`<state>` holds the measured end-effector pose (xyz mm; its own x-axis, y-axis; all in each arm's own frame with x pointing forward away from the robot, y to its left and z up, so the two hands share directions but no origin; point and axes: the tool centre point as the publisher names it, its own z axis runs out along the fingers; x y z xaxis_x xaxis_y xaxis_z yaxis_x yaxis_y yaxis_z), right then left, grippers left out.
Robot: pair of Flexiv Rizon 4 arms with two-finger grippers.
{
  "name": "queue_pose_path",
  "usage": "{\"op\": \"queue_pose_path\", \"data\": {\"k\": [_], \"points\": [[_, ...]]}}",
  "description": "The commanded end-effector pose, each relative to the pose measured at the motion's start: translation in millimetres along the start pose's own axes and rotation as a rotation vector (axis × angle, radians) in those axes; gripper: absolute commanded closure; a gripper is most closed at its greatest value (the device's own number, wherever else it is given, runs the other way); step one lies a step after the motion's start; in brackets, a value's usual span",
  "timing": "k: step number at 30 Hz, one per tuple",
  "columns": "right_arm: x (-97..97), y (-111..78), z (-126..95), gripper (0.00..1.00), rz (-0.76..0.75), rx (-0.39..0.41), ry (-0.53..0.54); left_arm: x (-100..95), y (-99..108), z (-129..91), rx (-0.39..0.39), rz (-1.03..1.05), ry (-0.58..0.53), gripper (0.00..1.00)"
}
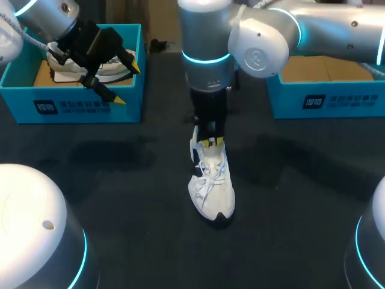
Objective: Take the shoe out of the shoebox, open the shoe tongue, remove and reinsert the insole, then place the shoe into the shoebox
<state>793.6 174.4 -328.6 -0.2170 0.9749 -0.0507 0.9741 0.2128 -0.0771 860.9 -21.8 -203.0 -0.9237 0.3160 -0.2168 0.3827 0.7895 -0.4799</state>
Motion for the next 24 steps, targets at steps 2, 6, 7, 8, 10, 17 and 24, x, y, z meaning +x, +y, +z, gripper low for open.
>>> {"op": "queue_pose_path", "data": {"k": [2,6,7,8,10,17,24], "points": [[-10.3,-4.1,-26,0.73,-0.140,-0.085,-0.044,0.5,0,-1,-0.003,0.000,0.001,0.00],[-12.2,1.1,-36,0.58,-0.411,-0.147,-0.081,0.5,0,-1,-0.003,0.000,0.001,0.00],[-11.8,1.4,-36,0.51,-0.454,-0.153,-0.086,0.5,0,-1,-0.003,0.000,0.001,0.00],[-12.0,2.2,-37,0.31,-0.502,-0.157,-0.101,0.5,0,-1,-0.003,0.000,0.001,0.00],[-12.0,5.2,-39,0.26,-0.613,-0.158,-0.139,0.5,0,-1,-0.003,0.000,0.001,0.00],[-9.6,19.1,-51,0.00,-0.888,-0.150,-0.230,0.5,0,-1,-0.003,0.000,0.001,0.00],[-10.2,24.8,-52,0.00,-0.951,-0.127,-0.276,0.5,0,-1,-0.003,0.000,0.001,0.00]]}}
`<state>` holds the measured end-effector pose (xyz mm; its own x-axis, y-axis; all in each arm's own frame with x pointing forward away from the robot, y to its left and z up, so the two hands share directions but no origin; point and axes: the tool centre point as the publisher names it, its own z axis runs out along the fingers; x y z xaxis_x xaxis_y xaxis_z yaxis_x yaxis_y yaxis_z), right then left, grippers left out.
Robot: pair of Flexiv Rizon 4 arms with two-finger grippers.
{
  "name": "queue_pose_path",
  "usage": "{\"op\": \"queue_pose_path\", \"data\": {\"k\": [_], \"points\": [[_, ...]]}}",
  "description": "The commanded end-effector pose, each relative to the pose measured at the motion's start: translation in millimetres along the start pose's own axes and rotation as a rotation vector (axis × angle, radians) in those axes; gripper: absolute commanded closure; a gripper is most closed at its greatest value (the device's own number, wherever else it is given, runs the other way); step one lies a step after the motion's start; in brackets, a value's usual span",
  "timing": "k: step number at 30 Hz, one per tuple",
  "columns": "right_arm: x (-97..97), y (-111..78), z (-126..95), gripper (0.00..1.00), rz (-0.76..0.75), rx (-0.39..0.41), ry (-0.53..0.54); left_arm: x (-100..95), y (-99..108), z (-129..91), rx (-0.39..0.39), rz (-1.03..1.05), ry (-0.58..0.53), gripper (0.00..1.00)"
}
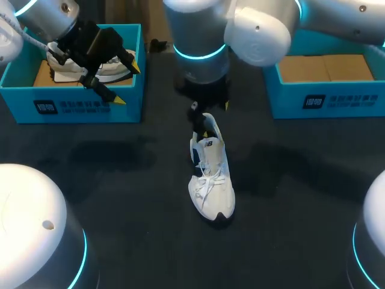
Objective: Take the shoe out of the shoebox, open the shoe tongue, remove and reinsert the insole, then place the shoe into the shoebox
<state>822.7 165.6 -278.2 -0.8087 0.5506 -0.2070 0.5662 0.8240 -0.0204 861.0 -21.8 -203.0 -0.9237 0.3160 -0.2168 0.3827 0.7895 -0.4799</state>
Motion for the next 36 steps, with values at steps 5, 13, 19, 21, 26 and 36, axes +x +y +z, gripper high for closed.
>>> {"op": "queue_pose_path", "data": {"k": [5,13,19,21,26,36], "points": [[3.6,6.6,-1,0.00,-0.219,0.030,-0.062,0.5,0,-1,-0.003,0.000,0.001,0.00],[5.5,13.1,2,0.00,-0.259,0.027,-0.054,0.5,0,-1,-0.003,0.000,0.001,0.00],[-1.2,23.8,14,0.00,-0.322,-0.011,0.011,0.5,0,-1,-0.003,0.000,0.001,0.00],[-5.9,24.8,20,0.00,-0.333,-0.022,0.024,0.5,0,-1,-0.003,0.000,0.001,0.00],[-18.5,27.0,32,0.00,-0.389,-0.042,0.020,0.5,0,-1,-0.003,0.000,0.001,0.00],[-34.0,40.4,56,0.00,-0.460,-0.061,-0.015,0.5,0,-1,-0.003,0.000,0.001,0.00]]}}
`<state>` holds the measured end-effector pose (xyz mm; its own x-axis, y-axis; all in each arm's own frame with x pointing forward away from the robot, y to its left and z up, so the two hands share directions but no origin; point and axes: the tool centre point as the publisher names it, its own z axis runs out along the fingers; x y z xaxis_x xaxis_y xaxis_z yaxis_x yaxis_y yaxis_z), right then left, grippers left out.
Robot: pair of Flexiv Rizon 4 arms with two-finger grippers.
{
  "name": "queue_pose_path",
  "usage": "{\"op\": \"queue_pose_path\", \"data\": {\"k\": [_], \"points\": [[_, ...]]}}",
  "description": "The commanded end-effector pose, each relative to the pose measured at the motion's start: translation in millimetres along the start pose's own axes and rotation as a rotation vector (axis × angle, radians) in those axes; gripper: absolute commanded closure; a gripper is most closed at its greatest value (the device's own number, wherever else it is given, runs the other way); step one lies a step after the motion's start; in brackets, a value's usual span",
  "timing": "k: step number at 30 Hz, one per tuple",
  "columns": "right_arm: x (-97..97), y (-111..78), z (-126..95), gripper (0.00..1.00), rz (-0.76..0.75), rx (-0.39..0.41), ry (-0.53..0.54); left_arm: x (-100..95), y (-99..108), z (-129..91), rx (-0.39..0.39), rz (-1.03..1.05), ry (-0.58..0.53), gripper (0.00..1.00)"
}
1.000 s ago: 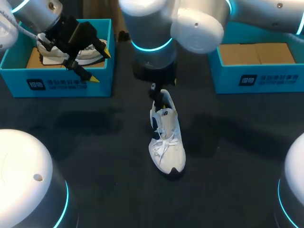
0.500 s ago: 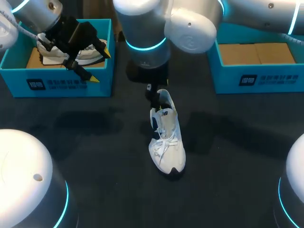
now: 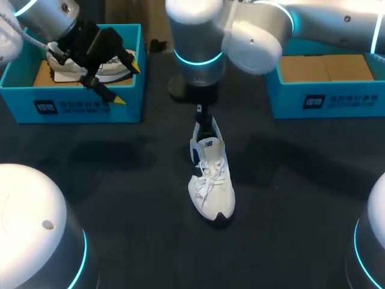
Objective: Take the shoe out of the shoebox, open the shoe tongue, remove and reinsert the insole, then place the shoe into the shoebox
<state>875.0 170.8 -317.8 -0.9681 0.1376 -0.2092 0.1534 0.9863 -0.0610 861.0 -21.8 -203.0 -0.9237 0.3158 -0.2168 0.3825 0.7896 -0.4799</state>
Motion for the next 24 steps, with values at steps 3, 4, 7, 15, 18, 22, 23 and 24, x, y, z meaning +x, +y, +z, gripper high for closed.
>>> {"op": "queue_pose_path", "data": {"k": [3,4,7,15,18,22,23,24], "points": [[-9.5,9.2,17,0.13,-0.044,-0.011,-0.001,0.5,0,-1,-0.003,0.000,0.001,0.00],[-11.1,11.0,20,0.17,-0.050,-0.013,0.000,0.5,0,-1,-0.003,0.000,0.001,0.00],[-15.8,13.3,29,0.35,-0.066,-0.008,0.008,0.5,0,-1,-0.003,0.000,0.001,0.00],[-18.9,12.7,42,0.52,-0.075,-0.001,0.020,0.5,0,-1,-0.003,0.000,0.001,0.00],[-17.9,10.7,47,0.52,-0.072,0.002,0.026,0.5,0,-1,-0.003,0.000,0.001,0.00],[-15.6,9.6,53,0.51,-0.067,0.005,0.036,0.5,0,-1,-0.003,0.000,0.001,0.00],[-14.6,10.2,54,0.52,-0.068,0.004,0.040,0.5,0,-1,-0.003,0.000,0.001,0.00],[-13.5,10.6,56,0.52,-0.070,0.007,0.046,0.5,0,-1,-0.003,0.000,0.001,0.00]]}}
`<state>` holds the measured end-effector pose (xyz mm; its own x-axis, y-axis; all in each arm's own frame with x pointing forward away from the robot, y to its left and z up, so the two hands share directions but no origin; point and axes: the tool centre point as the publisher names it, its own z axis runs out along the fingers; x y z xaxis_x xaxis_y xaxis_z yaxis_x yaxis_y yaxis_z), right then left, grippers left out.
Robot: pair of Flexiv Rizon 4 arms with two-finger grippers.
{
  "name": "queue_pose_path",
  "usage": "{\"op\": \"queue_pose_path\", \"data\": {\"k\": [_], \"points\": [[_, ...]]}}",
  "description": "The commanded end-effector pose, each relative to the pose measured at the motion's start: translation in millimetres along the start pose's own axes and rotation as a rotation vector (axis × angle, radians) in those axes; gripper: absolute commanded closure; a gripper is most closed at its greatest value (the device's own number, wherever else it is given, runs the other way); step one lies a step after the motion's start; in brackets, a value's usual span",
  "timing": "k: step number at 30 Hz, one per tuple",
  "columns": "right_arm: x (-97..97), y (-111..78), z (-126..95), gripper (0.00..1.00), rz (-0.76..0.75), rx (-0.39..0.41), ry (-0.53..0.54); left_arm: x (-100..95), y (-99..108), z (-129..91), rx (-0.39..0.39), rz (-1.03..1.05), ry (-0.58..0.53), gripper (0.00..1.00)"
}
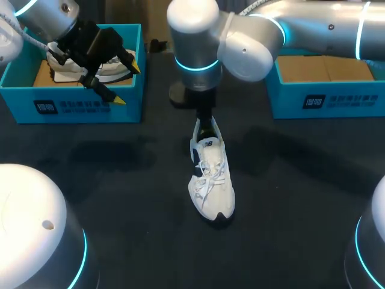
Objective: Take the shoe out of the shoebox, open the shoe tongue, remove and reinsert the insole, then place the shoe into the shoebox
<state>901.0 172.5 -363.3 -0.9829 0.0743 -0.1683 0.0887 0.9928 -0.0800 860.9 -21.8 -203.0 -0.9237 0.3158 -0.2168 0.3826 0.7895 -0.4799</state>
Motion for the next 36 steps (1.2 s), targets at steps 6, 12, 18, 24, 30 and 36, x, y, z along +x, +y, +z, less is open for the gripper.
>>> {"op": "queue_pose_path", "data": {"k": [6,12,18,24,30,36], "points": [[2.7,3.3,15,0.76,0.003,0.004,0.023,0.5,0,-1,-0.003,0.000,0.001,0.00],[3.3,-0.1,12,1.00,0.012,0.022,0.021,0.5,0,-1,-0.003,0.000,0.001,0.00],[7.6,-14.9,-22,1.00,0.044,0.012,-0.001,0.5,0,-1,-0.003,0.000,0.001,0.00],[11.4,-31.1,-76,1.00,0.040,0.015,0.005,0.5,0,-1,-0.003,0.000,0.001,0.00],[11.1,-41.2,-128,1.00,0.031,0.003,0.003,0.5,0,-1,-0.003,0.000,0.001,0.00],[1.6,-49.5,-167,1.00,0.031,-0.035,-0.017,0.5,0,-1,-0.003,0.000,0.001,0.00]]}}
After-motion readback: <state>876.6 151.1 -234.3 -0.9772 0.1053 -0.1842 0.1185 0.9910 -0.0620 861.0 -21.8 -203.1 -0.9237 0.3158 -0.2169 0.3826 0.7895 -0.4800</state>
